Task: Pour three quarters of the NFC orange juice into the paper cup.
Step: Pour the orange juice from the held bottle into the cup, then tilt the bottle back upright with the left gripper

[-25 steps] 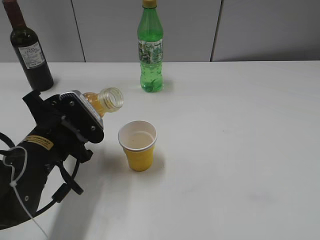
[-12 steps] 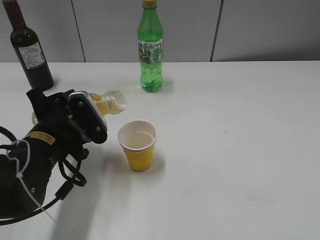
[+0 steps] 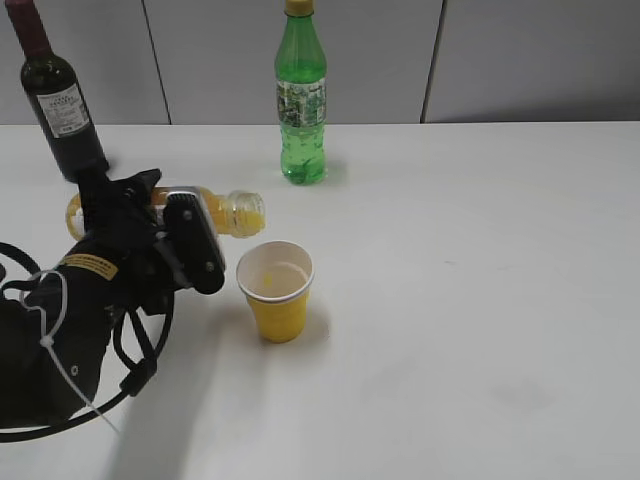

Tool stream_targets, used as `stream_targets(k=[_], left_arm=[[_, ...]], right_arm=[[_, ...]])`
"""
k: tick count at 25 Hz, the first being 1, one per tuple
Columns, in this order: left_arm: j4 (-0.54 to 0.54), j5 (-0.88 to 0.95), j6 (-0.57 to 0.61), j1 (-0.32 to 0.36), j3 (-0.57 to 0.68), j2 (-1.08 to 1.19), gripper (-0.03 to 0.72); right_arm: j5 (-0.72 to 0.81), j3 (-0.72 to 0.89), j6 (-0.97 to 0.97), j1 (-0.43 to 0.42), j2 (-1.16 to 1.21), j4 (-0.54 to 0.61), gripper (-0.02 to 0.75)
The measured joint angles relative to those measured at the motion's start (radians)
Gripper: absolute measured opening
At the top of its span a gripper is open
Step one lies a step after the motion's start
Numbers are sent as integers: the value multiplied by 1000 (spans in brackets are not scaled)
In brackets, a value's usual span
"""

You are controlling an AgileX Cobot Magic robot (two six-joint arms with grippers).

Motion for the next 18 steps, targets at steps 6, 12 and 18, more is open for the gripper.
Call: stream_targets(k=[6,12,18], left_arm=[[0,0,72,0,0,0,461],[0,-15,88,0,0,0,461],[-6,-18,123,0,0,0,461]], right_arm=[[0,0,-1,0,0,0,592],[0,0,-1,0,0,0,592],[0,0,0,0,0,0,592]])
